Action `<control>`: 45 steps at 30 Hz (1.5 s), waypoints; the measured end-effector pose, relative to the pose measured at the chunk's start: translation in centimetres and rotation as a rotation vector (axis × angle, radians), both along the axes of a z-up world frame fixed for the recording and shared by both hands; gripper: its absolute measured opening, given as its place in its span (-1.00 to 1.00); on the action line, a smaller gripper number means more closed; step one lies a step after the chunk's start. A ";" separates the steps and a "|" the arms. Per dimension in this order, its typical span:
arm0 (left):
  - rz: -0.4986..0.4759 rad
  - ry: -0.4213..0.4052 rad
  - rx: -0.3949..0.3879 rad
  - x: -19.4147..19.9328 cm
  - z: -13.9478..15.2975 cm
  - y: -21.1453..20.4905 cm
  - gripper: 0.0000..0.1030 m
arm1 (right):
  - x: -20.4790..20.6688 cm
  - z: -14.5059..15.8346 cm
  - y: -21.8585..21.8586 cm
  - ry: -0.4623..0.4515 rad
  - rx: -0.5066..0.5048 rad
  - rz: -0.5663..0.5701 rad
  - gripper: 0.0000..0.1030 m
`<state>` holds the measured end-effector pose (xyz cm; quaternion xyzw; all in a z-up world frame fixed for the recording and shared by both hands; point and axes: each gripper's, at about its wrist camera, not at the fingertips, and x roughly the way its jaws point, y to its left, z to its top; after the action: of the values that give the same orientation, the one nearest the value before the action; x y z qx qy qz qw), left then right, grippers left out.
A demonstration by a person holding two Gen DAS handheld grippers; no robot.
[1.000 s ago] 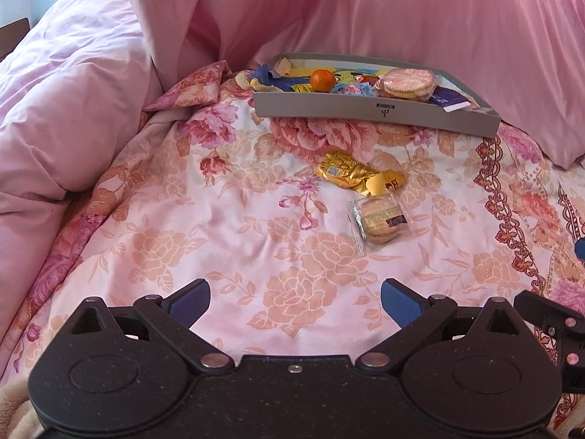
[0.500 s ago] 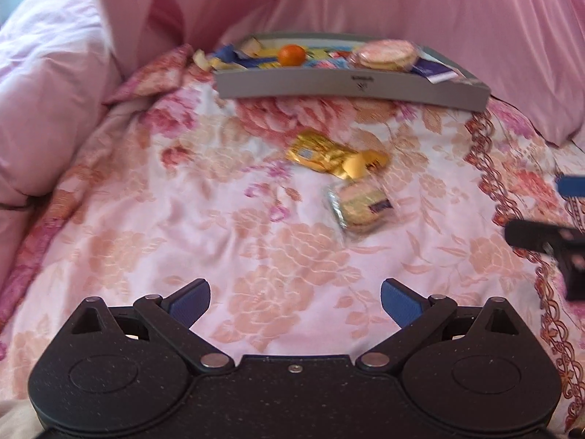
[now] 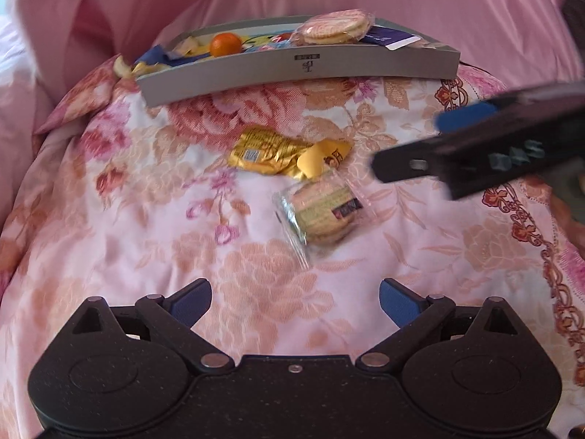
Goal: Organize snacks
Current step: 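Lower the right tool onto the gold jerky pouch while the left tool approaches the wrapped cake, then close the right gripper on the gold pouch while the left gripper closes on the wrapped cake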
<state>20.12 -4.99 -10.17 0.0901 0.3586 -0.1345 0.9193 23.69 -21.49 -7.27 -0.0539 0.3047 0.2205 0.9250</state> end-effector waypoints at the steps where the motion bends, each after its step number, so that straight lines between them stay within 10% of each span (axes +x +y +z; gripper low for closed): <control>1: -0.019 -0.010 0.013 0.3 -0.1 -0.1 0.91 | 0.7 -0.2 0.5 -0.009 -0.004 0.014 1.00; 13: -0.242 -0.151 0.096 3.2 0.0 -0.7 0.89 | 7.4 -1.9 4.3 0.008 -0.018 0.127 0.91; 31: -0.414 -0.133 0.055 5.0 -1.1 -1.5 0.77 | 8.3 -3.4 4.4 0.007 -0.121 0.194 0.08; 45: -0.406 -0.025 -0.031 5.4 -0.8 -1.2 0.57 | 5.6 -3.6 -1.1 0.058 -0.098 0.101 0.08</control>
<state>25.50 -6.22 -10.95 0.1481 0.3195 -0.3212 0.8791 29.31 -22.60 -10.90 -0.1081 0.3388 0.2533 0.8997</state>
